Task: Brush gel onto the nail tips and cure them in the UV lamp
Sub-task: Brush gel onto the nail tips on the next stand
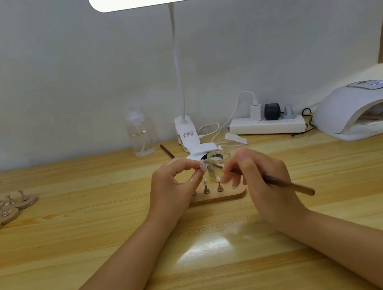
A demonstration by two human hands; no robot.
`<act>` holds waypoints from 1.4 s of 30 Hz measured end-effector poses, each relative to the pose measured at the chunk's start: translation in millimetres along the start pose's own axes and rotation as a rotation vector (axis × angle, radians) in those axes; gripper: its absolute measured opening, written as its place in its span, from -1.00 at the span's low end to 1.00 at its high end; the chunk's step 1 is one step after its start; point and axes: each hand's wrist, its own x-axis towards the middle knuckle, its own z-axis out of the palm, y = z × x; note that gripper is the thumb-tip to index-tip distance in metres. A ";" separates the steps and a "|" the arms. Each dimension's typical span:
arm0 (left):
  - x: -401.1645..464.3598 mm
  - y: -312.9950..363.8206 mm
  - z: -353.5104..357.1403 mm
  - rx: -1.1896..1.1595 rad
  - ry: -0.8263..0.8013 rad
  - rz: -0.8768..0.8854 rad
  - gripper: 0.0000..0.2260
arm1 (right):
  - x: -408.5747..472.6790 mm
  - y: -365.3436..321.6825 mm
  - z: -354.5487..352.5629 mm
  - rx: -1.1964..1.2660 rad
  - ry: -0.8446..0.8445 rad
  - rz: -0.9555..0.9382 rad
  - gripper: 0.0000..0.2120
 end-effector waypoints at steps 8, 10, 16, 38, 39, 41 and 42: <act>0.2 1.4 0.3 0.045 -0.015 -0.010 -0.88 | 1.0 2.7 -0.1 -0.088 0.019 -0.009 -0.68; -0.6 3.1 -0.3 0.045 -0.018 -0.019 -0.88 | 1.0 4.5 0.2 -0.131 0.001 0.005 -0.68; -0.2 7.6 -0.6 0.036 0.009 -0.038 -0.88 | 2.2 4.1 -1.0 -0.089 0.025 -0.015 -0.67; -1.3 4.1 1.6 0.010 -0.004 -0.074 -0.92 | 0.9 7.3 -2.8 -0.055 0.063 0.028 -0.56; -1.2 4.1 1.7 0.013 -0.003 -0.071 -0.92 | 1.5 7.4 -3.2 -0.089 0.058 -0.016 -0.58; -1.4 4.0 1.7 0.017 0.002 -0.065 -0.92 | 2.9 7.7 -2.7 -0.148 0.022 -0.051 -0.60; -1.4 3.7 1.7 0.017 0.001 -0.065 -0.92 | 2.4 8.3 -2.1 -0.151 0.015 -0.029 -0.59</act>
